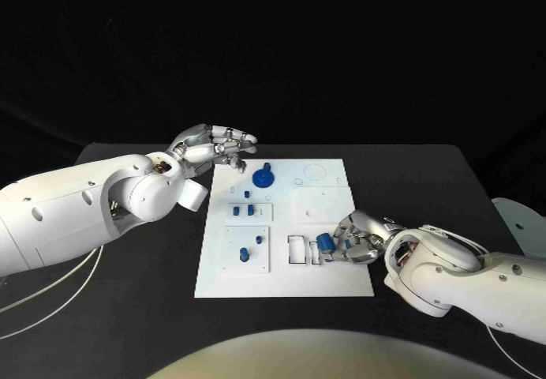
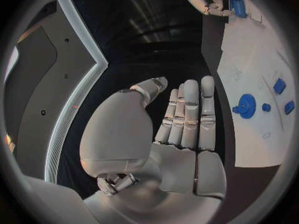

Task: Assemble the parts on the task board

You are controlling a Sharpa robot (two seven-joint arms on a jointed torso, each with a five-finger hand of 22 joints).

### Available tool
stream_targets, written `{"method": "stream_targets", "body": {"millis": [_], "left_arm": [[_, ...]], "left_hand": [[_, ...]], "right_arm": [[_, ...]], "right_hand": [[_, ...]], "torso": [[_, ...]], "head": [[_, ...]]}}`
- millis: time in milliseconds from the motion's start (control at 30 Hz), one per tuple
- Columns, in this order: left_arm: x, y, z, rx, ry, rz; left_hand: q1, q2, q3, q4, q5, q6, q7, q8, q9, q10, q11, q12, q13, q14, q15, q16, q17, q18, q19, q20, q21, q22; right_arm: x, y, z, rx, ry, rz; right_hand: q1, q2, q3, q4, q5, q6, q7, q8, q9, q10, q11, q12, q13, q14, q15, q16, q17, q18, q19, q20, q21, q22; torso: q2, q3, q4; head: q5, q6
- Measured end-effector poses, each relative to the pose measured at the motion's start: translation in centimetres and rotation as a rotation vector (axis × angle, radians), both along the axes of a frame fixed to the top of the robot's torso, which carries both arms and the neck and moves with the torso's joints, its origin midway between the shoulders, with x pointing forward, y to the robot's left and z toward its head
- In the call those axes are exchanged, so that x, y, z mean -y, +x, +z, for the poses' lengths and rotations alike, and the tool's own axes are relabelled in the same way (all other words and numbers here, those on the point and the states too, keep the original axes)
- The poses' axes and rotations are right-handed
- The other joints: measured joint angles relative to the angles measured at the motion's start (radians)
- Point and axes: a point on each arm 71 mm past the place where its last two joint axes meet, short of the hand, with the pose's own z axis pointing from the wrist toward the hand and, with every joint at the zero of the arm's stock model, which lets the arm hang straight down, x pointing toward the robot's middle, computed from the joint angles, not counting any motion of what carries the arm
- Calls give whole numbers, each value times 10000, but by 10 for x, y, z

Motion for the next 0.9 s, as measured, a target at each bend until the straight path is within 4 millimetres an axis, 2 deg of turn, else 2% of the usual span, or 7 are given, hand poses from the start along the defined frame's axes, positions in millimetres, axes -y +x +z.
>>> {"method": "stream_targets", "body": {"millis": [233,300,433,600,700,800,900], "left_arm": [[0,0,0,-10,-2,-4],[0,0,0,-13,-2,-3],[0,0,0,-19,-2,-6],[0,0,0,-24,-3,-9],[0,0,0,-29,-4,-14],[0,0,0,-35,-3,-21],[0,0,0,-42,-3,-29]], "left_hand": [[0,0,0,0,0,0,0,0,-1,0,0,0,0,0,0,0,0,0,0,0,0,0],[0,0,0,0,0,0,0,0,-1,0,0,0,0,0,0,0,0,0,0,0,0,0],[-91,-9,0,0,0,0,0,40,-1,0,0,0,1,0,0,0,1,0,0,0,0,0],[-107,-1,0,0,0,0,0,40,1,0,0,0,1,0,0,0,-8,1,0,0,0,0],[-107,-1,0,0,0,0,0,40,8,0,0,0,1,0,0,0,-8,0,0,0,0,0],[-106,-1,0,0,0,0,0,39,8,0,0,0,1,0,0,0,-8,0,0,0,0,0],[-106,-1,0,0,0,0,0,40,10,0,0,38,0,0,0,0,-10,1,0,0,-45,0]], "right_arm": [[-4,2,-1,-53,-89,-39],[-4,3,-1,-52,-101,-52],[-5,3,-1,-55,-116,-63],[-5,3,0,-14,-84,-88],[-4,3,1,15,-24,-148],[-2,1,2,2,106,-267],[-2,0,4,-130,361,-456]], "right_hand": [[80,80,-7,6,157,35,1,8,24,58,9,191,171,0,0,44,-1,0,0,0,67,-1],[129,128,-8,8,234,79,-4,45,19,107,-39,301,260,-24,-23,56,-1,1,0,0,67,-1],[199,198,-11,10,472,155,-47,67,-25,121,-53,365,372,-37,-37,56,-1,0,0,1,67,3],[395,296,240,-62,855,231,-5,19,-92,246,-105,606,588,-22,-93,99,-1,1,1,-74,152,7],[550,215,451,-55,1192,260,25,19,-103,245,-105,606,633,-38,-110,107,-1,1,0,-75,184,7],[759,6,815,-48,1621,295,61,18,-112,282,-142,659,692,-2,-146,107,-2,1,1,-145,231,7],[986,-221,1492,-352,1763,286,56,12,-174,282,-142,659,703,-38,-181,107,-2,1,2,-145,230,6]], "torso": [[-8,-6,6],[-8,-8,6],[-12,-10,3],[-14,-12,-4],[-17,-11,-6],[-19,-9,-7],[-21,-8,-11]], "head": [[0,-3],[0,-3],[-6,-2],[-12,-2],[-21,4],[-23,4],[-24,4]]}}
